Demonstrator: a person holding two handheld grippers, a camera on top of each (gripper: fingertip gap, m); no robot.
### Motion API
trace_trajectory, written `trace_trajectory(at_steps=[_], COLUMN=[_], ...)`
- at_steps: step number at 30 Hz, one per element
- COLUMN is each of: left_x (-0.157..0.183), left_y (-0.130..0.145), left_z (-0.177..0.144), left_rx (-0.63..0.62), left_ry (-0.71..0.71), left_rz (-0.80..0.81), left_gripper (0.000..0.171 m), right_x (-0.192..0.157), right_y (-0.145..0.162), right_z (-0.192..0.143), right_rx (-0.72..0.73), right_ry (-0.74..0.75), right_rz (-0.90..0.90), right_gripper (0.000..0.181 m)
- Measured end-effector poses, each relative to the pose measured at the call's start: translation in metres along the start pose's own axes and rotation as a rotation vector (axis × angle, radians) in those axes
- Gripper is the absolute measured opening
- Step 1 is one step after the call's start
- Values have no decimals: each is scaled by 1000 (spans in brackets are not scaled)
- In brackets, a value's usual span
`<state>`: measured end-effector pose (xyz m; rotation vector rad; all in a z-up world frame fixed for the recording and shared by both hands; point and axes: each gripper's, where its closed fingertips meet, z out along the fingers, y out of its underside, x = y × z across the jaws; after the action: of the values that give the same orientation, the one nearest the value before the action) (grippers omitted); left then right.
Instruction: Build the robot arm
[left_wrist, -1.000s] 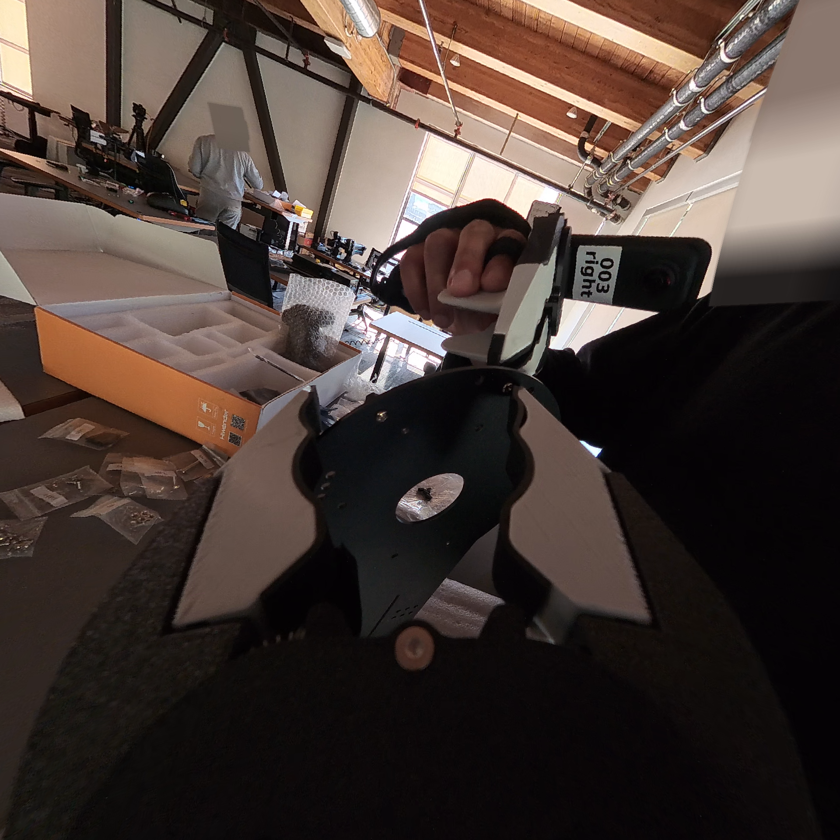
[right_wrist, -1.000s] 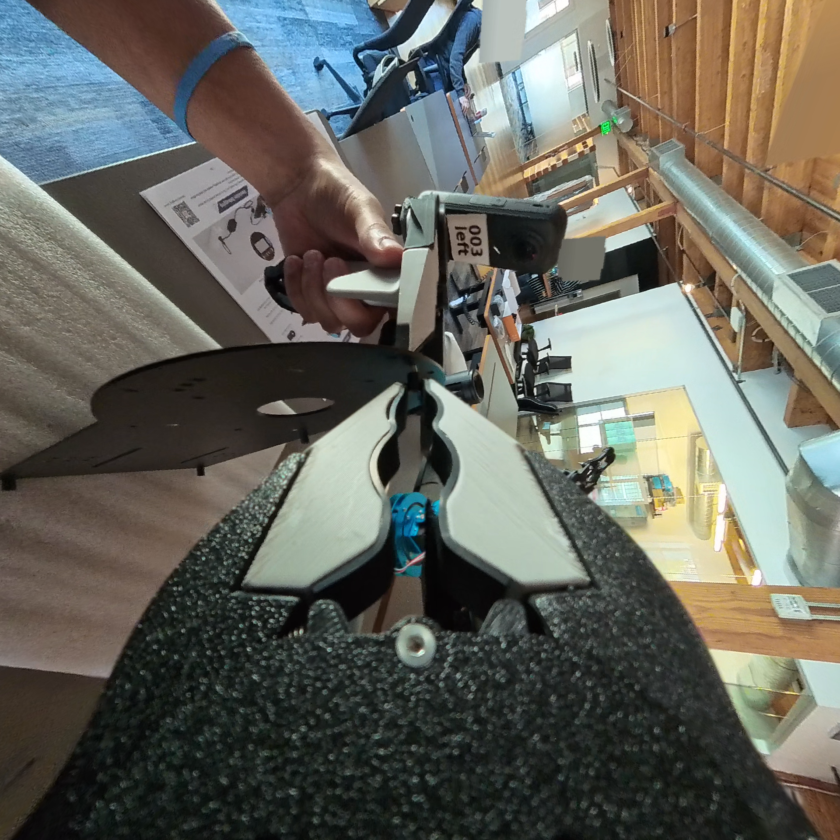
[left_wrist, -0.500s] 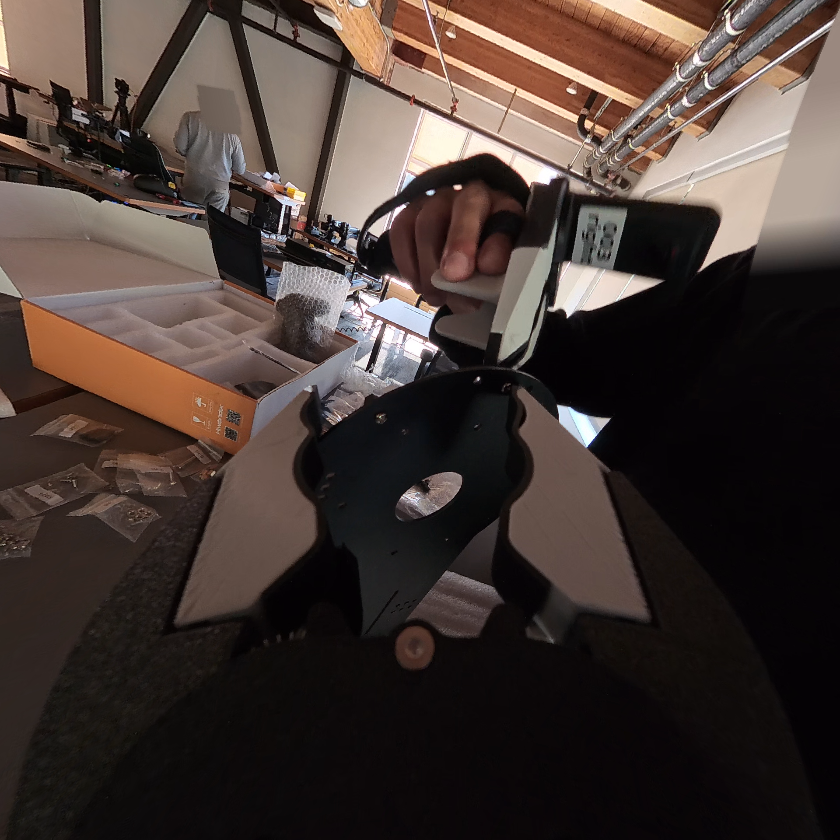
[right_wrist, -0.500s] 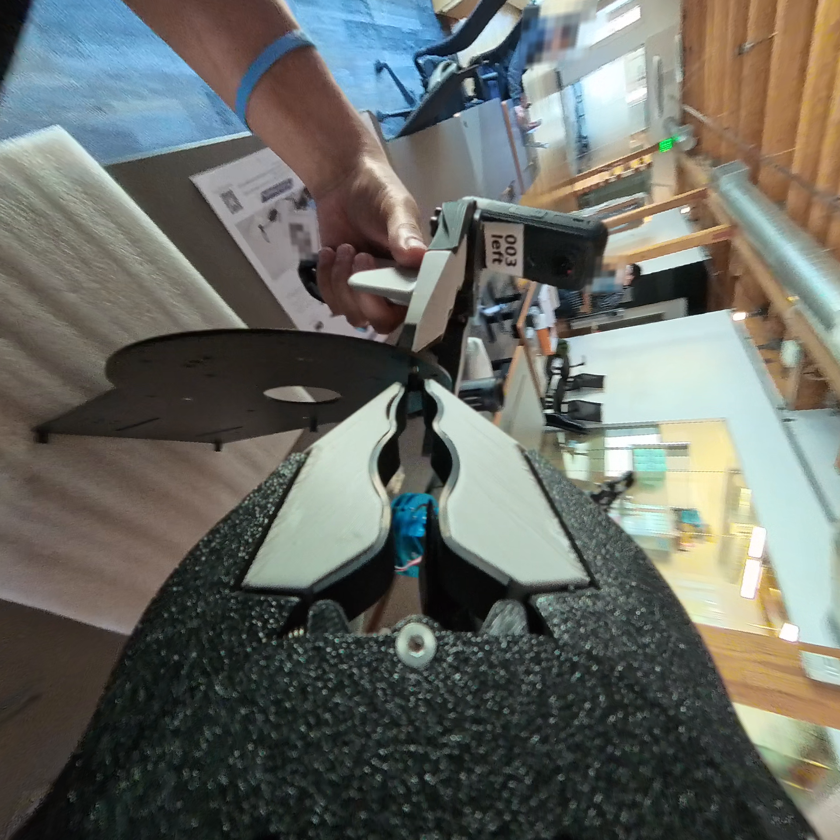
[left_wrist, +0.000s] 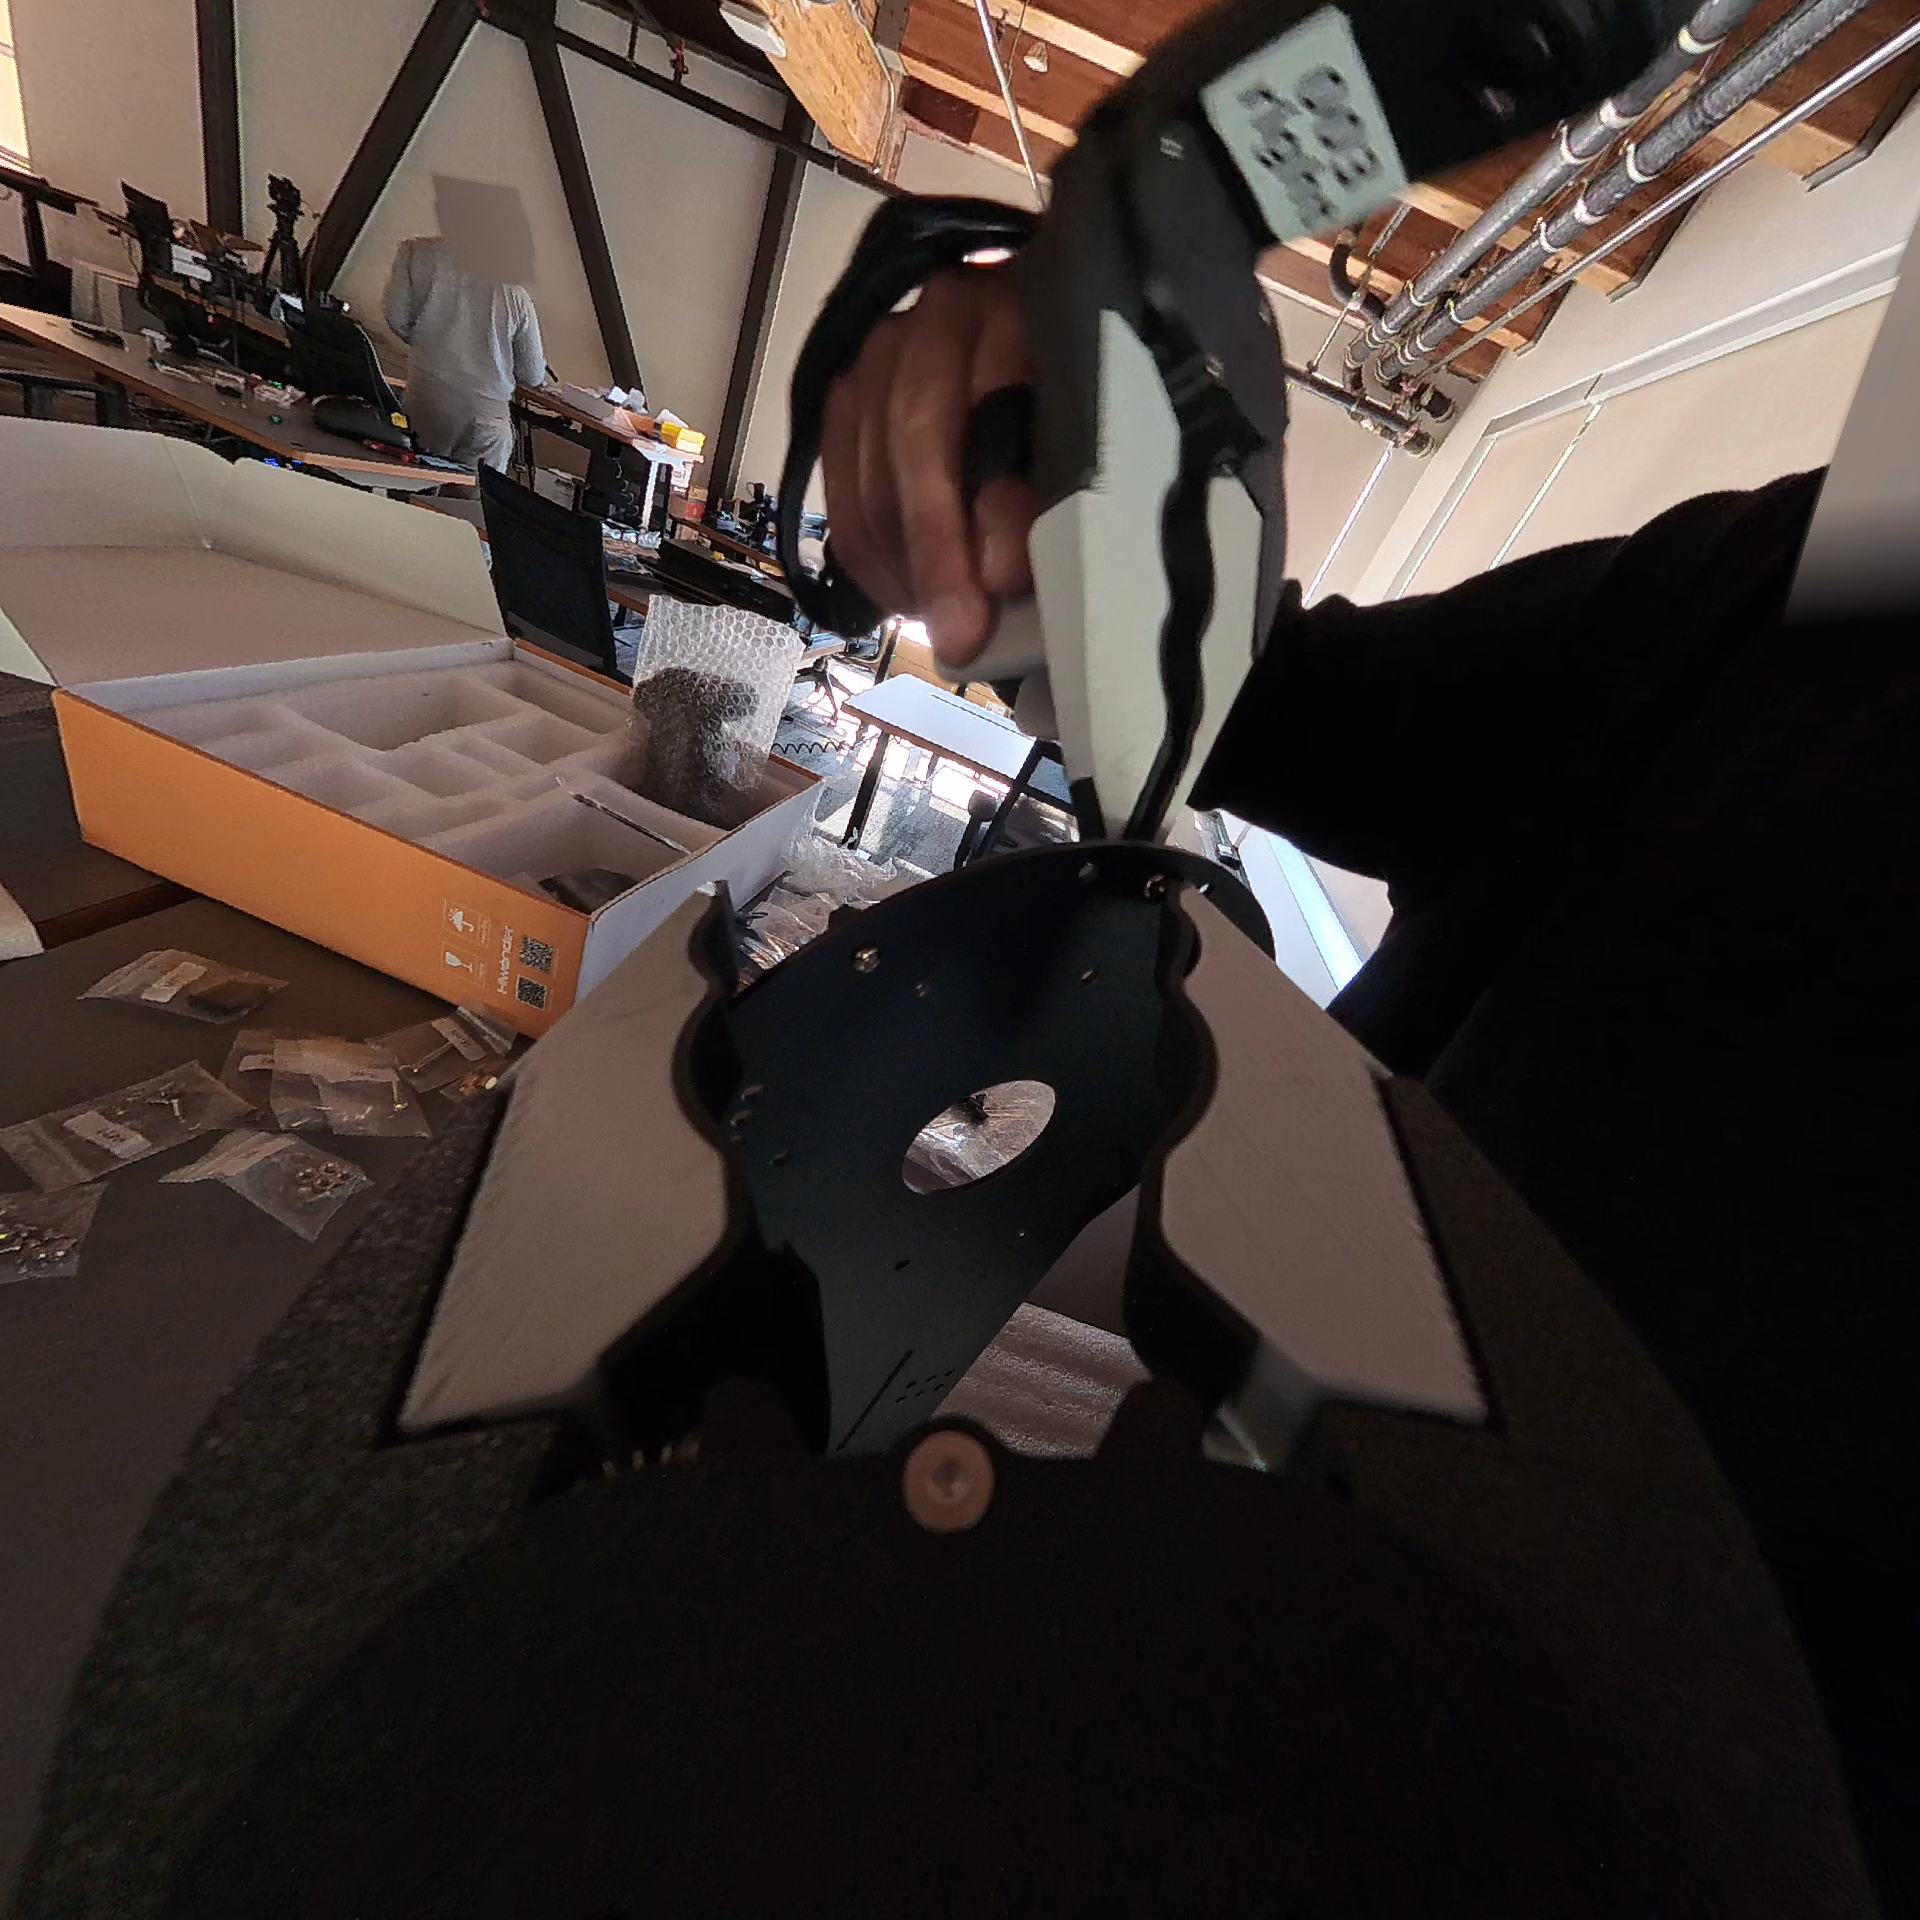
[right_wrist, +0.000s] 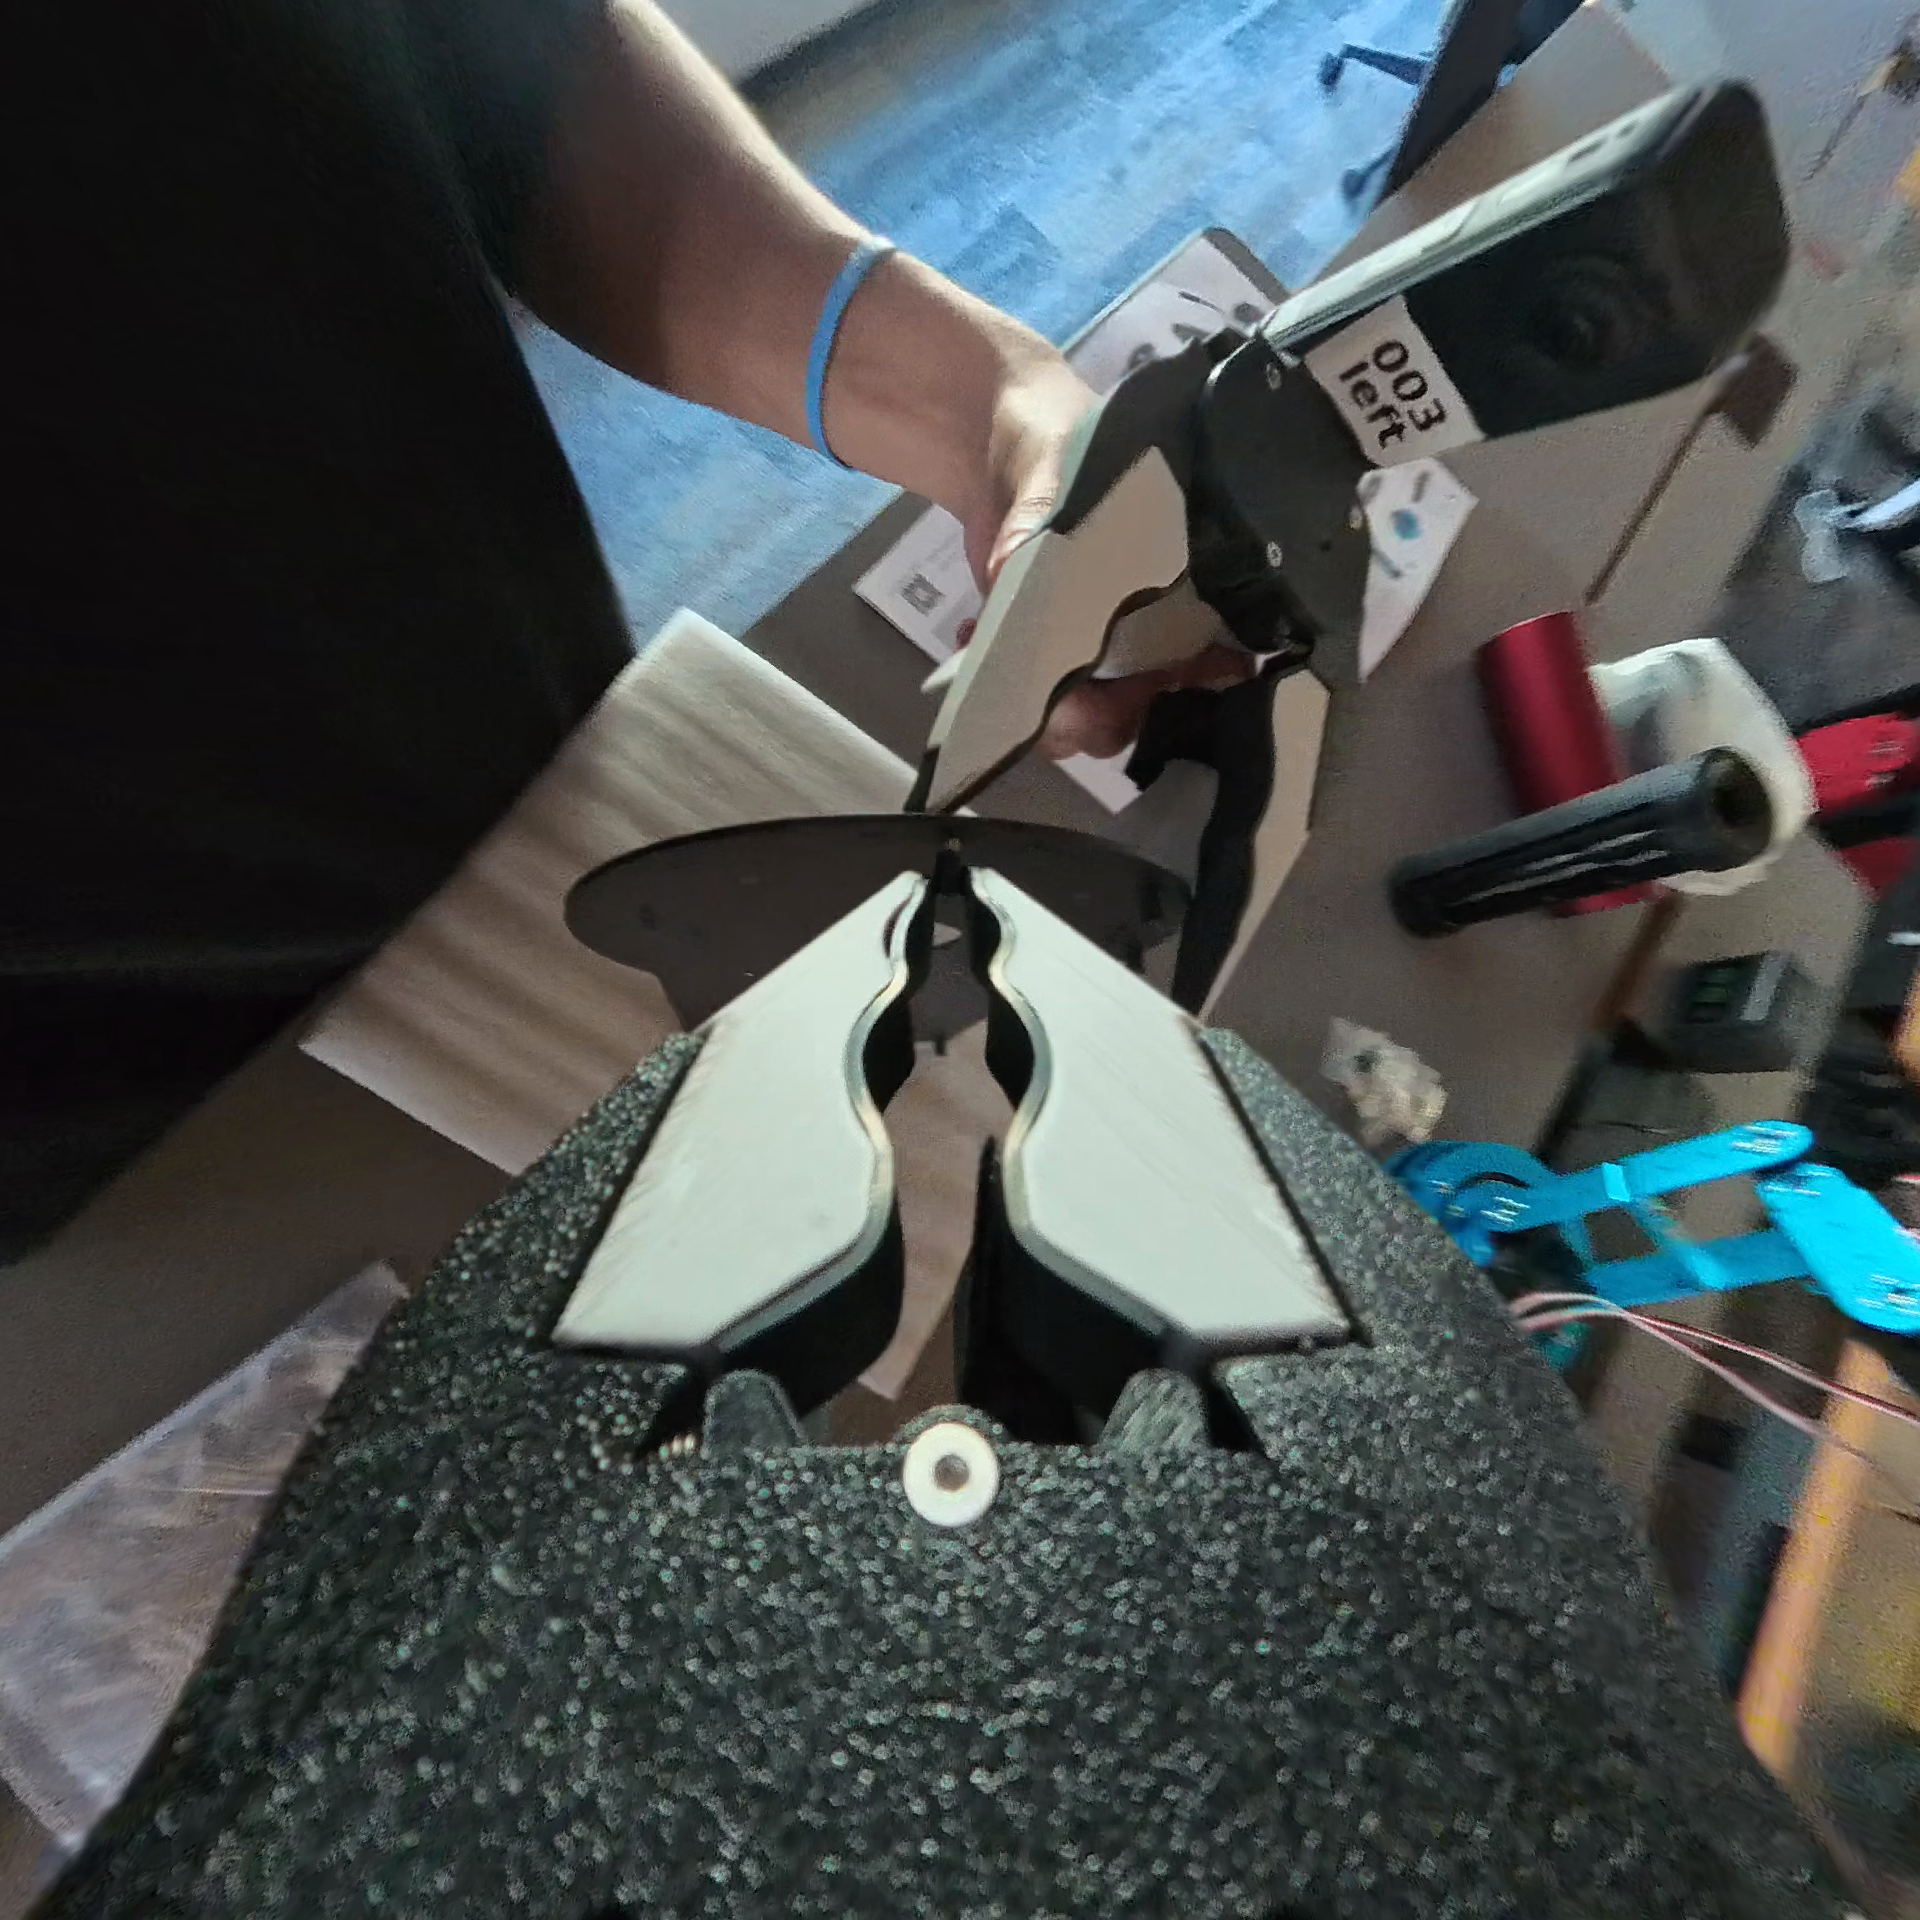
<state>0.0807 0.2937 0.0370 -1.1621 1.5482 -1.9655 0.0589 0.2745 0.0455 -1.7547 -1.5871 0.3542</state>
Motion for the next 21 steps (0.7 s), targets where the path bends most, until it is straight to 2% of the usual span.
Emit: trace_trajectory(at_steps=[11, 14, 21], left_x=[0, 2, 5], left_y=[0, 1, 0], left_z=[1, 1, 1], left_rx=[-10, -14, -18], left_ry=[0, 3, 9], left_rz=[12, 22, 37], left_gripper=[79, 79, 77], right_x=[-4, -3, -5], right_y=[-1, -5, -6], right_z=[-2, -4, -3], right_rx=[137, 214, 288], right_ry=[-466, -580, -899], right_rz=[497, 664, 1111], right_gripper=[5, 4, 5])
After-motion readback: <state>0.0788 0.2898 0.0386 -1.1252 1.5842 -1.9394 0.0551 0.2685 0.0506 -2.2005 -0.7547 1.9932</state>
